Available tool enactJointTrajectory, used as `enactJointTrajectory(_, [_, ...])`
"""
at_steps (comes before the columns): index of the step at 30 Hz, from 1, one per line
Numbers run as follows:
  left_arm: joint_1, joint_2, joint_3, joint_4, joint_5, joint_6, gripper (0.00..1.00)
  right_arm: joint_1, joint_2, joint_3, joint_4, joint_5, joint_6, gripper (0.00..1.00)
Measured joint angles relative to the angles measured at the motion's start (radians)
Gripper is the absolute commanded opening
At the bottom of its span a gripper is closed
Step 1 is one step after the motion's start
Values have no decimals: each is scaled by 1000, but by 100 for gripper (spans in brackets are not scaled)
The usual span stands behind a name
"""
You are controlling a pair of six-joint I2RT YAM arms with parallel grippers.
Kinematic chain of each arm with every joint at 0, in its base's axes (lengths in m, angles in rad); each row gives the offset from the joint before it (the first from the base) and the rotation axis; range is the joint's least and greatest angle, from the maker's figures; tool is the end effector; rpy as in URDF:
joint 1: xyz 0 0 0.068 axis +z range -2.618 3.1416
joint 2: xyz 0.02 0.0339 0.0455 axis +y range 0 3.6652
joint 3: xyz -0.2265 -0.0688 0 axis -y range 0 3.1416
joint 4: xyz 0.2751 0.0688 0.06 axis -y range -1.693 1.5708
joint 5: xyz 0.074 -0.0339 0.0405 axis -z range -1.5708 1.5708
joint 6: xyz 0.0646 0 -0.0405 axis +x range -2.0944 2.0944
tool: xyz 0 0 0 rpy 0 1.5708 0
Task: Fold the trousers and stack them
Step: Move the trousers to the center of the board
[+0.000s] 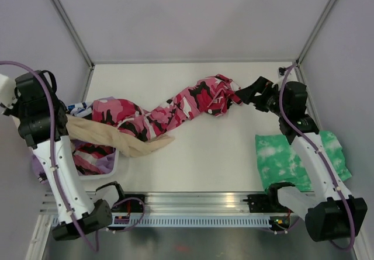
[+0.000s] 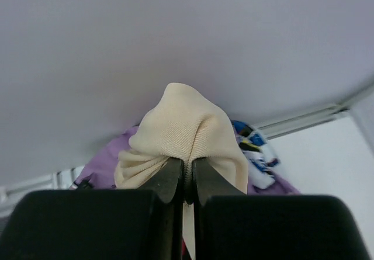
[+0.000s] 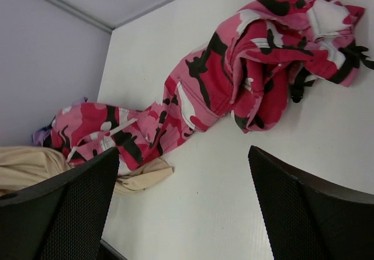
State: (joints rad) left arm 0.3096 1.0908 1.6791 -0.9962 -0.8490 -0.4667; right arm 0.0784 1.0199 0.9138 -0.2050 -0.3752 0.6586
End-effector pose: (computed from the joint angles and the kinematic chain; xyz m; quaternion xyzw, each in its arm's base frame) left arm 0.1929 0.1126 0.4707 -0.4976 0.6192 0.3038 0.5260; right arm 0.3062 0.0478 0.2960 0.1218 0.7922 0.3491 0.4855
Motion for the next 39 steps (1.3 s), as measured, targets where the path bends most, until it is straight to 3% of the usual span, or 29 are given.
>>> enactJointTrajectory(4, [237,-21,-273,16,133,-87,2,69,104,86,9,-44,-75,98])
enactJointTrajectory(7, [308,-4,-469,20,239,-129,3,125,150,148,9,-47,-142,98])
enactJointTrajectory(8, [311,-4,-526,27,285,-135,10,138,153,155,10,-47,-157,98])
enactJointTrajectory(11, [311,-29,-630,50,432,-117,79,155,156,156,11,-53,-175,98])
enactJointTrajectory(13, [311,-68,-650,56,526,-101,86,156,159,155,12,-55,-177,98])
enactJointTrajectory(17, [268,-168,-549,13,659,-55,89,159,171,154,14,-56,-176,98])
enactJointTrajectory(22, [72,-259,-330,31,785,-34,87,162,208,157,18,-43,-172,98])
enactJointTrajectory(25, [-50,-313,-396,72,869,-41,85,162,251,169,16,-37,-163,98])
enactJointTrajectory(29, [-358,-276,-583,99,904,-81,81,162,261,172,11,-17,-147,98])
enactJointTrajectory(31, [-579,-200,-610,85,864,-124,82,162,241,158,27,-5,-136,98])
enactJointTrajectory(35, [-1057,-14,-562,37,634,-226,89,165,164,88,49,32,-101,98])
enactJointTrajectory(37, [-1165,97,-545,6,526,-288,90,169,135,58,49,47,-86,98])
enactJointTrajectory(39, [-1197,193,-558,-11,436,-337,93,170,118,42,47,64,-82,98])
